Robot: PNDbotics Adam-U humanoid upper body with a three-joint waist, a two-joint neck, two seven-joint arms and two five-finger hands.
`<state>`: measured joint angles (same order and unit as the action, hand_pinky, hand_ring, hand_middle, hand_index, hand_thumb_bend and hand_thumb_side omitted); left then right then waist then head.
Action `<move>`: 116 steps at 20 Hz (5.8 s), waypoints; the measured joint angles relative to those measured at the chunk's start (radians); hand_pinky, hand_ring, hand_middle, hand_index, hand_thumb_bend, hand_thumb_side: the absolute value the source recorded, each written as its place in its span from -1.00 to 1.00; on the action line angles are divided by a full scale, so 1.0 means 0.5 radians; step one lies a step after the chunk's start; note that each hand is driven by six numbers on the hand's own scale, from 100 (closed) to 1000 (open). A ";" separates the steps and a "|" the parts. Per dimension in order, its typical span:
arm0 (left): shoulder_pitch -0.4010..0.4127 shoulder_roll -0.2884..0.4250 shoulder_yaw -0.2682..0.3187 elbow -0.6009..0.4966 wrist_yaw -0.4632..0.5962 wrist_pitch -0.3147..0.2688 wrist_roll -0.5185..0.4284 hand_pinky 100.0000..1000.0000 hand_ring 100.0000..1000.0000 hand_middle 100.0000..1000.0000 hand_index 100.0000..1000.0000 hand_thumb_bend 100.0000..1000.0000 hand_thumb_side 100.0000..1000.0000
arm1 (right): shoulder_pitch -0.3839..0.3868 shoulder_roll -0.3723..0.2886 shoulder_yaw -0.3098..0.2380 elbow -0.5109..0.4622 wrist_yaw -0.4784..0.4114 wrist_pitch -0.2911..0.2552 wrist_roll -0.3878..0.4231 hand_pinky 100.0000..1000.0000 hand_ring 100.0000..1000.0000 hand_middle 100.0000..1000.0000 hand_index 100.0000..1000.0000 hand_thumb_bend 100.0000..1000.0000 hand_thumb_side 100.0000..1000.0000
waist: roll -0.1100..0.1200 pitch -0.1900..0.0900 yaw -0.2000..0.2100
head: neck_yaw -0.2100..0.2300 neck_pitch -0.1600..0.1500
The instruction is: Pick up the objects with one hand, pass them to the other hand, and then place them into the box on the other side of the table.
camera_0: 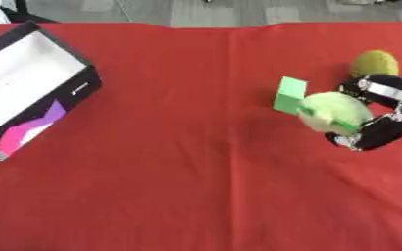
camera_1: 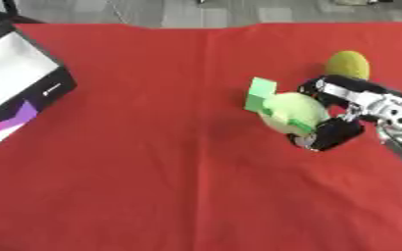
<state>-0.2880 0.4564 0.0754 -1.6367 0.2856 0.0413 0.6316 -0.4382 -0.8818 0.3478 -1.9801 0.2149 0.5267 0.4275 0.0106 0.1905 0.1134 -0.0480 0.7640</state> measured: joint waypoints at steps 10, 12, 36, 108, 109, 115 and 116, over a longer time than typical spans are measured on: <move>-0.153 0.086 -0.176 -0.311 -0.338 0.257 -0.338 0.39 0.48 0.50 0.63 0.88 -0.17 | -0.065 0.535 0.150 -0.001 -0.267 -0.188 -0.692 0.52 0.13 0.13 0.36 -0.61 -1.00 | 0.001 -0.004 0.022 | -0.002 0.000; -0.201 0.127 -0.219 -0.364 -0.439 0.343 -0.441 0.40 0.48 0.50 0.63 0.87 -0.24 | -0.067 0.596 0.182 -0.001 -0.284 -0.233 -0.776 0.52 0.13 0.13 0.36 -0.66 -1.00 | 0.001 -0.005 0.025 | -0.005 0.000; -0.856 0.341 -0.857 -0.700 -1.328 0.811 -1.857 0.51 0.56 0.58 0.68 0.53 -0.42 | -0.224 0.960 0.443 0.231 -0.212 -0.625 -0.694 0.56 0.16 0.13 0.35 -0.73 -1.00 | 0.050 -0.042 0.076 | -0.017 0.000; -0.992 0.160 -0.960 -0.674 -1.659 0.571 -2.956 0.66 0.68 0.73 0.77 0.31 -0.59 | -0.424 1.085 0.626 0.174 -0.515 0.150 -0.902 0.54 0.14 0.15 0.35 -0.72 -1.00 | 0.062 -0.063 0.096 | -0.036 0.000; -0.993 0.160 -0.966 -0.674 -1.668 0.565 -2.971 0.66 0.68 0.73 0.77 0.30 -0.59 | -0.425 1.084 0.626 0.165 -0.521 0.154 -0.898 0.54 0.14 0.15 0.35 -0.72 -1.00 | 0.062 -0.063 0.096 | -0.035 0.000; -1.017 0.161 -1.034 -0.640 -1.768 0.514 -3.036 0.66 0.67 0.71 0.75 0.25 -0.60 | -0.434 1.082 0.626 0.082 -0.556 0.190 -0.861 0.54 0.14 0.15 0.34 -0.71 -1.00 | 0.062 -0.063 0.093 | -0.032 0.000; -1.020 0.161 -1.044 -0.634 -1.780 0.510 -3.041 0.65 0.67 0.70 0.74 0.24 -0.60 | -0.437 1.082 0.626 0.067 -0.562 0.198 -0.853 0.54 0.14 0.15 0.34 -0.71 -1.00 | 0.062 -0.063 0.092 | -0.032 0.000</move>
<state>-0.7978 0.5367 -0.4465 -1.9539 -0.6042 0.2961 -0.8888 -0.6570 -0.3410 0.6607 -1.9465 -0.0659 0.6255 0.0008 0.0418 0.1592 0.1596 -0.0639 0.7643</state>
